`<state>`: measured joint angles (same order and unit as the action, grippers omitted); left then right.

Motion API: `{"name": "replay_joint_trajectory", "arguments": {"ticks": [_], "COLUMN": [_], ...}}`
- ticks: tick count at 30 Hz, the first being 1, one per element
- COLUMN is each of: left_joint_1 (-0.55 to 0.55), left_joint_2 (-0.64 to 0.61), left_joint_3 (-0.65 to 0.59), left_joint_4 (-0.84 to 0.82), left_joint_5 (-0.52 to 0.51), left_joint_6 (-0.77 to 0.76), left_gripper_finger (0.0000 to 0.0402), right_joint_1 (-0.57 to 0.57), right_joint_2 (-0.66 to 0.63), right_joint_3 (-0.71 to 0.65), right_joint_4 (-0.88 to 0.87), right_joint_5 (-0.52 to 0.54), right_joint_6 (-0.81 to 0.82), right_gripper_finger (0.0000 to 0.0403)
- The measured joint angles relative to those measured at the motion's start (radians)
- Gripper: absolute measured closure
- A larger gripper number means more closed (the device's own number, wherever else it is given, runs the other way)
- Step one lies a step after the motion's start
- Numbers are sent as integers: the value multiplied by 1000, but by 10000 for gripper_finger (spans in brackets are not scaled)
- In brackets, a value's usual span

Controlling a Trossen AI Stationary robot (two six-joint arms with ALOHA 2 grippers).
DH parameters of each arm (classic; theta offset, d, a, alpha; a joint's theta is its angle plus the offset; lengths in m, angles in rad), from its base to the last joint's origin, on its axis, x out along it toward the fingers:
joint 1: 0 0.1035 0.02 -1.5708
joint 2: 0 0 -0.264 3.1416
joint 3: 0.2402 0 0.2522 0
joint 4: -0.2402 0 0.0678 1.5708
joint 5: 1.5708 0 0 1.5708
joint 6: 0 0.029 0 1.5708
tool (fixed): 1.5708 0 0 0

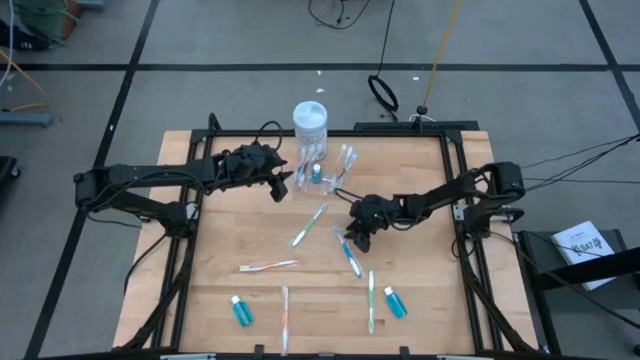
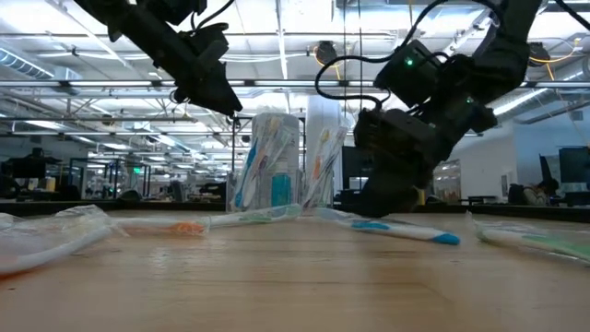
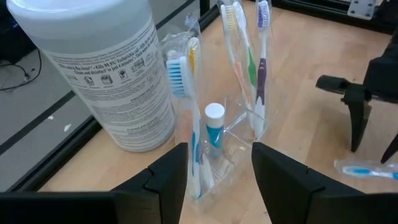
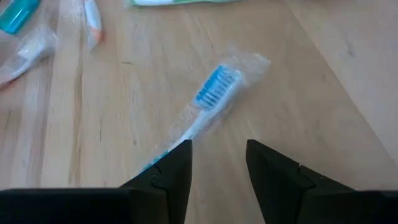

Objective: Pick & Place toothbrushing station
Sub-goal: Put the blue toothbrush into the transparent organizer

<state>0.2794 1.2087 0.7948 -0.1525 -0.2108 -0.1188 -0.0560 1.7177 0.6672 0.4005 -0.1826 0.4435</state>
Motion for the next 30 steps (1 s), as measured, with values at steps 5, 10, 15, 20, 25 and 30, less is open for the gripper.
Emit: {"name": "replay_joint_trajectory", "arguments": {"ticks": [5,10,15,20,25,30], "left_joint_1": [1,0,0,0,1,1], "left_joint_2": [0,0,0,0,0,0], "left_joint_3": [0,0,0,0,0,0], "left_joint_4": [0,0,-1,0,-1,-1], "left_joint_5": [0,0,0,0,0,0], "left_joint_6": [-3,1,2,0,5,5], "left_gripper_finger": [217,218,218,218,217,218], "right_joint_1": [-2,31,64,55,50,54], "right_joint_2": [51,68,68,65,56,56], "right_joint_3": [39,60,62,62,63,62], "right_joint_4": [6,39,91,111,176,246], "right_joint_5": [-4,-9,-39,-29,-33,-122], "right_joint_6": [-86,-149,-239,-260,-232,-247], "right_gripper_finger": [266,310,386,396,396,355]}}
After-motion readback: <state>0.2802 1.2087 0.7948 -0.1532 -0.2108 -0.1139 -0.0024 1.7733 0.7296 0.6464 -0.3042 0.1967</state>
